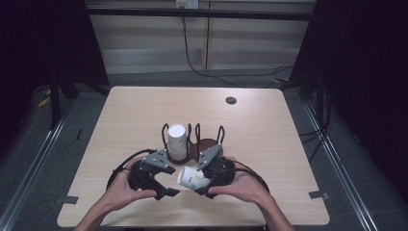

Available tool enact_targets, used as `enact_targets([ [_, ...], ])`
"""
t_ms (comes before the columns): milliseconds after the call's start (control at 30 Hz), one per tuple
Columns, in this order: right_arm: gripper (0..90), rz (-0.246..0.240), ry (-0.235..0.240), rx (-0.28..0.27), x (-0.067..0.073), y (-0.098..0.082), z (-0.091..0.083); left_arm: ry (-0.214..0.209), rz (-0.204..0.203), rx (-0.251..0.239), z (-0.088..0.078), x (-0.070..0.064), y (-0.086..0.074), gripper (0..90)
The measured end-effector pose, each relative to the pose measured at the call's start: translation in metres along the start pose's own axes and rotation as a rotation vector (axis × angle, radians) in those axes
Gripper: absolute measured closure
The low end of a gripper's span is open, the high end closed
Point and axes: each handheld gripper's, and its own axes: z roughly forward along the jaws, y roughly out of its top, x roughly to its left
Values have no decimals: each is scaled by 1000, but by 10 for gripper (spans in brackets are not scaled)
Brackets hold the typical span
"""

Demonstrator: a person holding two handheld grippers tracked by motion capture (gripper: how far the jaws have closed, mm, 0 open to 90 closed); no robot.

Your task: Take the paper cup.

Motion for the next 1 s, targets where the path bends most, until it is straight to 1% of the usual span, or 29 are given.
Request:
enact_targets([
  [33,290,7,7,-2,1,0,-1,-3,10,7,0,0,0,256],
  [67,290,-1,15,-4,2,0,0,-4,7,7,1,-1,0,257],
  [100,290,-10,14,7,3,1,1,-6,10,13,2,-1,1,262],
  [133,290,-9,11,26,4,1,2,-4,14,22,3,-1,1,262],
  [167,290,-20,15,33,4,1,4,-11,17,35,4,-1,1,262],
  [200,290,-13,14,44,5,1,5,-10,21,38,5,-2,1,262],
  [233,289,-23,14,48,5,2,7,-5,21,43,7,-2,1,262],
  [333,289,-26,20,60,6,2,9,-11,22,47,8,-2,2,263],
  [433,290,-35,18,74,7,3,10,-16,25,51,9,-2,2,264],
  [500,289,-32,16,90,8,3,11,-20,23,61,11,-3,2,272],
  [533,289,-31,13,98,8,3,12,-28,21,63,12,-3,2,272],
  [567,289,-29,5,105,9,3,13,-24,23,68,12,-3,2,273],
  [600,289,-34,13,112,9,3,14,-29,29,68,13,-3,2,276],
  [633,288,-38,16,115,10,3,15,-37,25,68,13,-3,2,278],
  [700,288,-40,14,116,10,4,16,-42,20,65,14,-3,2,313],
  [733,288,-40,17,118,11,4,17,-36,23,67,14,-3,2,315],
  [767,288,-56,14,107,10,4,18,-36,22,65,13,-3,2,313],
  [800,288,-55,14,107,10,4,18,-28,17,56,13,-3,2,322],
  [833,288,-50,14,108,11,4,19,-30,18,52,12,-3,1,324],
  [867,288,-54,17,110,12,4,19,-24,13,45,12,-3,1,320],
  [967,289,-51,26,112,13,5,21,-28,15,42,11,-4,1,322],
  [1000,289,-58,25,111,14,6,21,-31,22,44,12,-4,1,328],
])
